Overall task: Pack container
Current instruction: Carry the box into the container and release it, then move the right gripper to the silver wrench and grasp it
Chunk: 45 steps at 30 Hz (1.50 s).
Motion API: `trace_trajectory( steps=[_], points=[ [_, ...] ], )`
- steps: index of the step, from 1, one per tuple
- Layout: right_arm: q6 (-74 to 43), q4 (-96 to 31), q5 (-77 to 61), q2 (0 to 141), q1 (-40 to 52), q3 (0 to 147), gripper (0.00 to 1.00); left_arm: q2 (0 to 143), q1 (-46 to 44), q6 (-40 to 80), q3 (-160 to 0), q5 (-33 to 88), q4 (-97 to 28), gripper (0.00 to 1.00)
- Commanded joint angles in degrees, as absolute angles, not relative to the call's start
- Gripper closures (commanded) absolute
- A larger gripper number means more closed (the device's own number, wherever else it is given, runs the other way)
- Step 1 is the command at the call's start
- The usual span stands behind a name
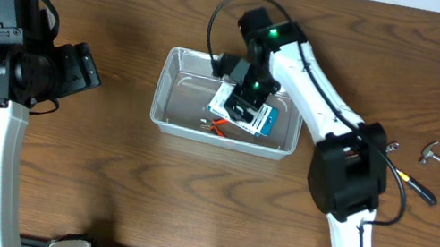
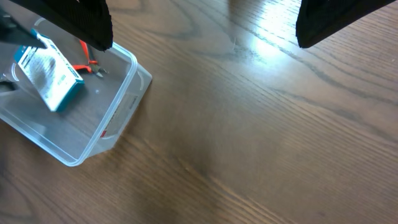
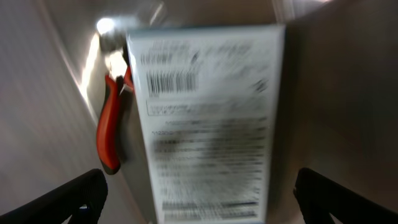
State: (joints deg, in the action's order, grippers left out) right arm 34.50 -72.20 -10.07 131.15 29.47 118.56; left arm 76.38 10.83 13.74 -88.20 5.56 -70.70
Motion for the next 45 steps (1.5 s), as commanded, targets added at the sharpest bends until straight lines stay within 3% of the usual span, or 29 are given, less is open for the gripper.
trace_trajectory(
  steps=[1,6,8,11,18,24,33,45],
  points=[
    [19.4,-71.3,-3.4,122.4,27.4,123.5,0.01,76.4,11.0,14.5,-88.2,4.9,-70.9,0.13],
    [-26.8,-75.1,19.2,114.7,19.7,124.1,0.01,76.4,11.0,14.5,-88.2,4.9,-70.9,0.13],
    [-42.4,-80.8,17.3,113.4,15.6,124.1,0.01,76.4,11.0,14.5,-88.2,4.9,-70.9,0.13],
    [-52.3,-87.3,11.2,113.5,10.1,123.9,0.01,76.4,11.0,14.5,-88.2,4.9,-70.9,0.13],
    [-61.1,-90.5,7.0,113.6,2.8,116.5,0.01,76.4,11.0,14.5,-88.2,4.9,-70.9,0.13],
    [-69.2,-84.0,4.2,113.6,-0.4,101.8,0.01,76.4,11.0,14.5,-88.2,4.9,-70.9,0.13],
    [-66.0,-63.4,1.2,113.6,-1.8,81.6,0.01,76.4,11.0,14.5,-88.2,4.9,-70.9,0.13],
    [-60.8,-44.4,1.2,113.6,-1.9,70.4,0.01,76.4,11.0,14.5,-88.2,4.9,-71.0,0.13]
  ],
)
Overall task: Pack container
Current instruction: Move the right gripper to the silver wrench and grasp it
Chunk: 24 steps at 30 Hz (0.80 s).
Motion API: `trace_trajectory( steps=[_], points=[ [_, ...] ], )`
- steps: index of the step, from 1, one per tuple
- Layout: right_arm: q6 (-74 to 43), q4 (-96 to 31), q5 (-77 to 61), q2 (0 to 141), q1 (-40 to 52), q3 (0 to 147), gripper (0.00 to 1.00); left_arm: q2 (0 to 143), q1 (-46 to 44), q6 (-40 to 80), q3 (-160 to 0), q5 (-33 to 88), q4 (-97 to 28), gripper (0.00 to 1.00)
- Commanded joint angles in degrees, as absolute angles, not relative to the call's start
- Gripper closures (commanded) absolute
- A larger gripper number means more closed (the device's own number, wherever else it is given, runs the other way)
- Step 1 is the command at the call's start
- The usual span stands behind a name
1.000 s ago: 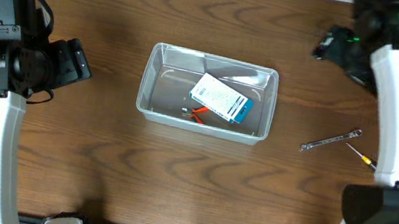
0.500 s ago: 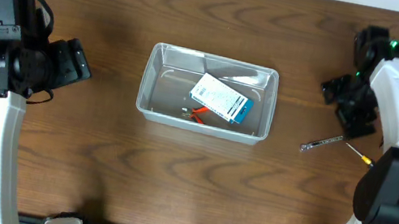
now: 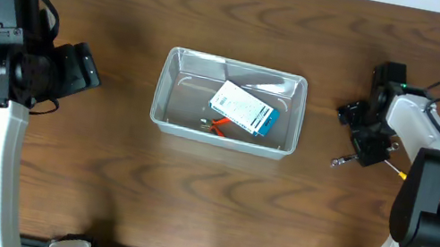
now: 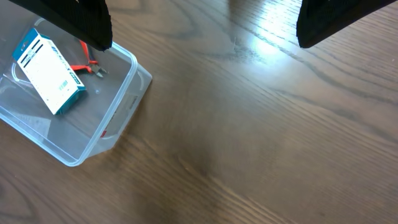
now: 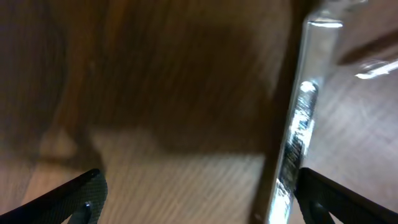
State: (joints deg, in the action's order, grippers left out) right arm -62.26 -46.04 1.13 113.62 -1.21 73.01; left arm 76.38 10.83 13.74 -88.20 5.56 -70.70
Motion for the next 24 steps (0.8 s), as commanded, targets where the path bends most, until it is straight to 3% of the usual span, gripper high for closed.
trace_trajectory(
  steps=[1,7,11,15,21,24],
  points=[
    [-60.8,-43.5,1.2,113.6,-1.9,69.6,0.01,76.4,11.0,14.5,-88.2,4.9,-71.0,0.13],
    [-60.8,-41.1,1.2,113.6,-1.8,66.3,0.01,76.4,11.0,14.5,-88.2,4.9,-71.2,0.13],
    [-60.8,-41.2,1.2,113.6,-1.8,66.2,0.17,76.4,11.0,14.5,-88.2,4.9,-71.2,0.13],
    [-60.8,-41.2,1.2,113.6,-1.8,66.2,0.21,76.4,11.0,14.5,-88.2,4.9,-71.6,0.13],
    [-60.8,-41.5,1.2,113.6,-1.8,66.2,0.39,76.4,11.0,14.5,-88.2,4.9,-72.2,0.13],
    [-60.8,-41.5,1.2,113.6,-1.8,66.2,0.43,76.4,11.0,14.5,-88.2,4.9,-72.2,0.13]
  ],
)
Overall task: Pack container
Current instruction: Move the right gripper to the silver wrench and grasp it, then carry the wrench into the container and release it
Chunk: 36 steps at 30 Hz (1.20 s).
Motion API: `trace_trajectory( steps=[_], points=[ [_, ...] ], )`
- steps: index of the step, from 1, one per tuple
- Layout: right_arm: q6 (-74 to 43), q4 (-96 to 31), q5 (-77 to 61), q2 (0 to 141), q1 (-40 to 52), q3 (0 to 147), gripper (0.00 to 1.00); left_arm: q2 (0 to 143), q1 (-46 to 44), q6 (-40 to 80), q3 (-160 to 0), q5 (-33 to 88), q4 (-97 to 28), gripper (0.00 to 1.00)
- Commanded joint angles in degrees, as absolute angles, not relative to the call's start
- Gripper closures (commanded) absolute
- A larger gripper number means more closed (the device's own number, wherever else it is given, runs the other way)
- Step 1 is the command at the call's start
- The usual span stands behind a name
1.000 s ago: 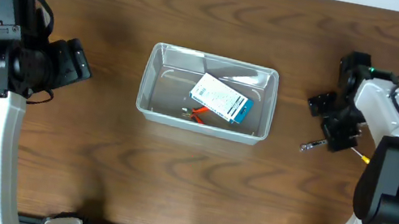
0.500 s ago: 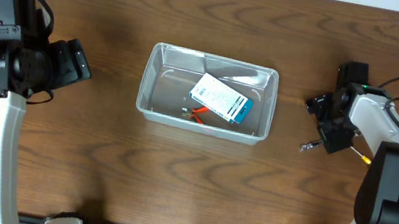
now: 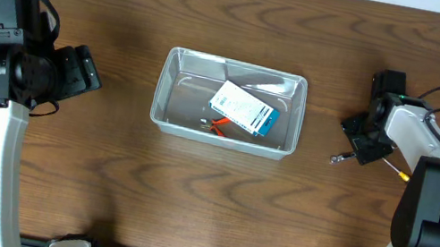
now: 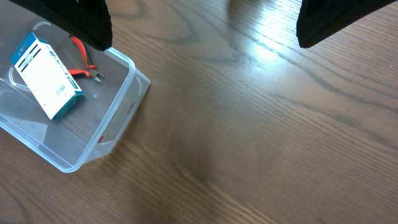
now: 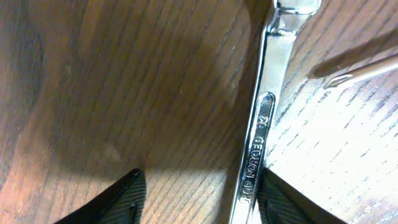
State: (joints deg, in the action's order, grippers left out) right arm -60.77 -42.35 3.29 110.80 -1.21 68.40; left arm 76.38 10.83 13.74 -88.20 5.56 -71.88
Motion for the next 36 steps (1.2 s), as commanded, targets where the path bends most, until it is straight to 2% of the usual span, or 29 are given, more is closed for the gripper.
trace_trajectory(
  steps=[1,10,12,18,26,30,36],
  points=[
    [-60.8,-41.5,1.2,113.6,-1.8,66.2,0.45,76.4,11.0,14.5,-88.2,4.9,-72.2,0.12],
    [-60.8,-41.5,1.0,113.6,-1.8,66.2,0.70,76.4,11.0,14.5,-88.2,4.9,-72.2,0.13],
    [-60.7,-41.5,1.0,113.6,-1.8,66.2,0.73,76.4,11.0,14.5,-88.2,4.9,-72.2,0.13],
    [-60.6,-41.5,0.5,113.6,-1.8,66.2,0.98,76.4,11.0,14.5,-88.2,4.9,-72.2,0.13],
    [-57.2,-40.8,-1.7,113.6,-1.8,66.3,0.99,76.4,11.0,14.4,-88.2,4.9,-72.2,0.13],
    [-50.5,-40.4,-4.1,112.8,-1.7,68.2,0.99,76.4,11.0,14.4,-88.2,4.9,-72.2,0.13],
    [-38.7,-47.3,-2.8,107.1,1.0,78.5,0.99,76.4,11.0,14.4,-88.2,4.9,-72.2,0.13]
  ],
)
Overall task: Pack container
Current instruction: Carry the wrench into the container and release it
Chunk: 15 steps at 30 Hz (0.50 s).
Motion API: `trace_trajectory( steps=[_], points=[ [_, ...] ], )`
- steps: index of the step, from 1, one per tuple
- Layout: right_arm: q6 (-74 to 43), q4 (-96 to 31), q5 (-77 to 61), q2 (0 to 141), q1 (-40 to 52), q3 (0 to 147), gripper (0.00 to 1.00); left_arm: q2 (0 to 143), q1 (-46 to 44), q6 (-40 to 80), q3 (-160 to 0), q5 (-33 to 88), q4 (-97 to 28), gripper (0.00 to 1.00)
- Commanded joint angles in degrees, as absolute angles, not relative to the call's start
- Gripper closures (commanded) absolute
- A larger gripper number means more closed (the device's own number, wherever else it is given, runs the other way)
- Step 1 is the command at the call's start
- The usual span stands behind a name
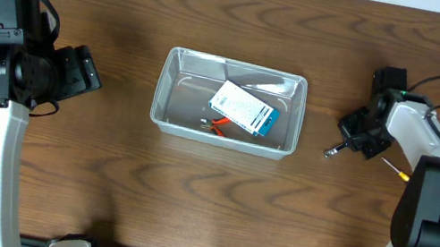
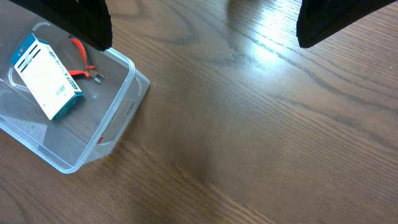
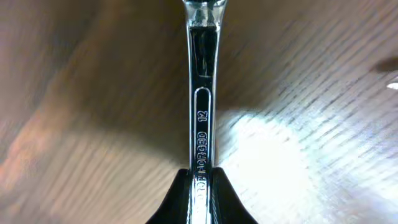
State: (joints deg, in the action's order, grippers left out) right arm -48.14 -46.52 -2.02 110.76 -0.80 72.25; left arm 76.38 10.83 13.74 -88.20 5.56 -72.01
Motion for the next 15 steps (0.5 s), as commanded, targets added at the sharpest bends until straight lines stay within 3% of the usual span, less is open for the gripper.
trace_trajectory(
  steps=[1,9,15],
  points=[
    [-35.8,-48.1,-2.8,105.9,1.8,80.8,0.99,76.4,11.0,14.4,-88.2,4.9,-72.2,0.13],
    [-4.2,-56.2,-3.3,100.5,14.3,100.4,0.99,76.4,11.0,14.4,-88.2,4.9,-72.2,0.13],
    [27.6,-61.2,-3.4,101.0,25.7,102.7,0.99,76.4,11.0,14.4,-88.2,4.9,-72.2,0.12]
  ],
)
